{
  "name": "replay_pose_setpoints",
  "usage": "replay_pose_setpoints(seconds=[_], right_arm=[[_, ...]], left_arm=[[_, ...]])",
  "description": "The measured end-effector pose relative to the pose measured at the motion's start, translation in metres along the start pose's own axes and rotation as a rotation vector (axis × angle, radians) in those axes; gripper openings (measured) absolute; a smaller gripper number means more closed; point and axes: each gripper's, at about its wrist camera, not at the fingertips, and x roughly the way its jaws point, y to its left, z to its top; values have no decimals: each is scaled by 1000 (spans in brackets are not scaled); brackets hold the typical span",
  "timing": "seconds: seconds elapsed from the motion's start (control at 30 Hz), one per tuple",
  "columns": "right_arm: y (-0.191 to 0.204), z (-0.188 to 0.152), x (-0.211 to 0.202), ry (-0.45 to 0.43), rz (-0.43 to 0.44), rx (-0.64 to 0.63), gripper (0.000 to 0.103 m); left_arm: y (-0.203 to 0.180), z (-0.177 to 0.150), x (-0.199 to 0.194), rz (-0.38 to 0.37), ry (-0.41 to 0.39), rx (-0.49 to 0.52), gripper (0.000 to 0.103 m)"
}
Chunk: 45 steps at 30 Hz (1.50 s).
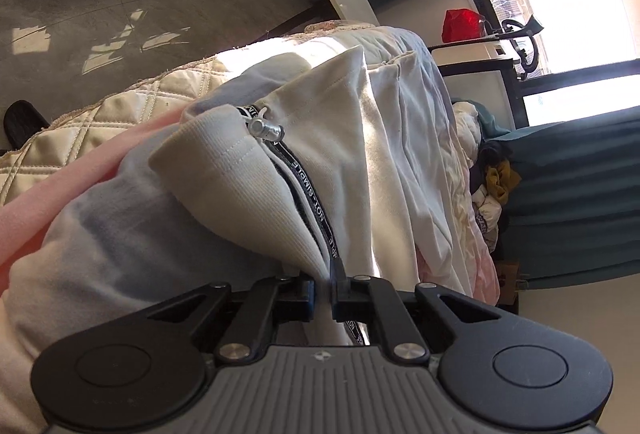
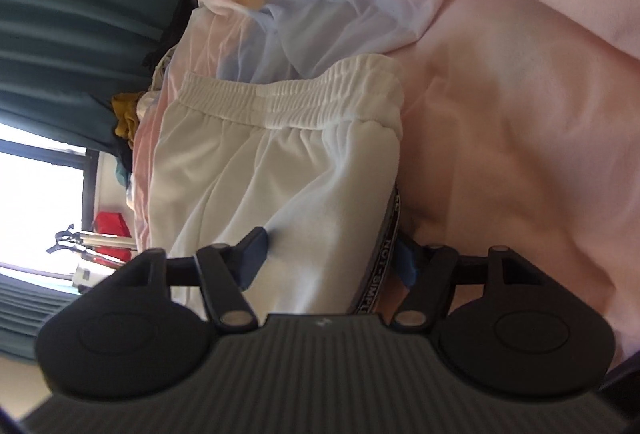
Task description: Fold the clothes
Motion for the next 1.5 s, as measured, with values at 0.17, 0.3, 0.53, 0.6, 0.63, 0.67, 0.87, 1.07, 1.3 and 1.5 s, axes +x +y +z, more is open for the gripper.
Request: replay_pose_setpoints(seconds=[0.17,0.3,0.53,0.6,0.63,0.67,0.87,1.07,1.3,1.5], right_arm=[[12,-1,-12,-63,-24,-1,10],[24,-2,-44,-101,46,-23,10],[61,14,-39,-36,66,-9,10],[87,21,-30,-40,76,-21,10],[102,26,-23,-43,80,-20,10],[116,30,-17,-45,84,-19,10],[192,57,50,-76,68,-8,10],[236,82,138,-79,25,-28,10],[232,92,227,-41,-42,-87,15],[234,99,221,16,64,-177,38]], left_arm=[[-7,6,-19,-47,-61,-22,2],[-11,10,-47,-76,-107,-25,2],[-33,41,-45,-66,-109,-45,2],[-56,57,-30,-54,-122,-37,2],[-70,66,-19,-46,-127,-41,2],[-83,75,-7,-38,-131,-46,2],[-165,133,84,22,-157,-54,2],[-220,185,200,131,-141,-15,2],[-225,204,322,302,-86,58,5],[-221,195,315,179,-98,194,47]])
